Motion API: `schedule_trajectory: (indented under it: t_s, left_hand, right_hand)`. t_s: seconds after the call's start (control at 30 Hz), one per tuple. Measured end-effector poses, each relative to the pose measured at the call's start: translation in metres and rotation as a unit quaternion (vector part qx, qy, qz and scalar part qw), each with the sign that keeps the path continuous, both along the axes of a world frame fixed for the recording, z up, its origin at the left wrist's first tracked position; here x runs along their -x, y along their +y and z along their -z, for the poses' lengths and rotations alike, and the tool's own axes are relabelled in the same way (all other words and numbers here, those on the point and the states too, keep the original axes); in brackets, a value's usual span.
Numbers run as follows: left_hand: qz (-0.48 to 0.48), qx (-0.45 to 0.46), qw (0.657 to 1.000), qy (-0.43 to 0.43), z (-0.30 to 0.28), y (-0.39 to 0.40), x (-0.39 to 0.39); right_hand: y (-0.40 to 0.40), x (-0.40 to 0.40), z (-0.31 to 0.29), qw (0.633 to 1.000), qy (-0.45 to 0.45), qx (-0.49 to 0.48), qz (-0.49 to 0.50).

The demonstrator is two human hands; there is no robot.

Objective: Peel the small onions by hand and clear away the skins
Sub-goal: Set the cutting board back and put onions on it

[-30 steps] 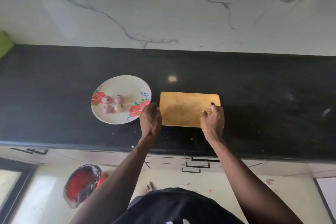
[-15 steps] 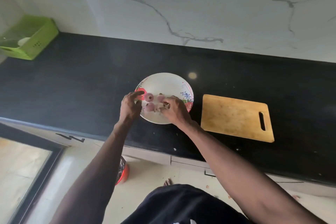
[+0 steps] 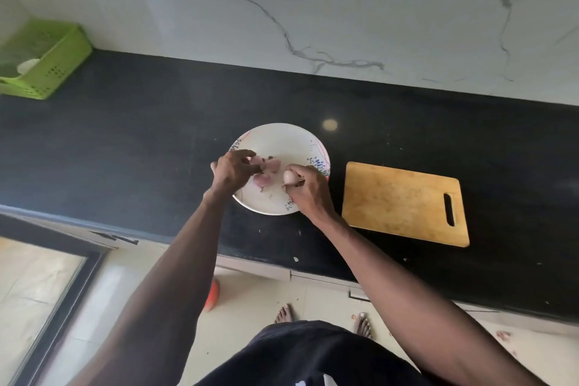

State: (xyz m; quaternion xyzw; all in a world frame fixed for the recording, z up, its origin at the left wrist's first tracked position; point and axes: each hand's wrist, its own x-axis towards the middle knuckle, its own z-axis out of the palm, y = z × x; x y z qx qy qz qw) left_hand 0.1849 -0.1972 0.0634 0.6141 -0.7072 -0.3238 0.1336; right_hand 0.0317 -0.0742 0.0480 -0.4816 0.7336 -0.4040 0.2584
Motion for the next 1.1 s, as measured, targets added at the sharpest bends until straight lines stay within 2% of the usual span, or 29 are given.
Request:
schedule_trajectory:
  t_s: [0.07,0.13,0.17,0.23,0.33,0.43,0.57,0.73,1.1]
  left_hand:
    - [-0.076,0.052,0.992,0.087,-0.006,0.011,0.009]
    - [-0.137,0.111,0.966,0.187,-0.015,0.038,0.031]
    - [-0.125,0.123,0.960,0.219,-0.020,0.056,0.046]
    - [-0.029,0.101,0.963,0.248,-0.020,0.096,0.086]
    - [0.111,0.052,0.962,0.245,-0.002,0.138,0.141]
    - [0.161,0.072,0.960,0.218,0.013,0.159,0.184]
    - [0.214,0.089,0.952,0.202,0.021,0.168,0.209]
    - [0.239,0.101,0.957,0.131,0.033,0.167,0.218]
    - [0.224,0.067,0.963,0.135,0.028,0.169,0.222]
  right_hand:
    - [0.017,0.023,-0.004,0.998,-0.047,0.000,0.046]
    - [0.041,0.055,-0.005,0.992,-0.063,0.022,0.103]
    - [0.052,0.071,-0.003,0.989,-0.065,0.037,0.129]
    - [0.078,0.107,0.001,0.982,-0.043,0.047,0.175]
    - [0.112,0.150,0.008,0.975,0.010,0.014,0.223]
    - [0.133,0.175,0.010,0.963,0.108,0.057,0.239]
    - [0.135,0.190,0.022,0.965,0.190,0.051,0.170]
    - [0.143,0.195,0.035,0.977,0.166,0.051,0.120]
    - [0.147,0.192,0.037,0.978,0.117,0.043,0.167]
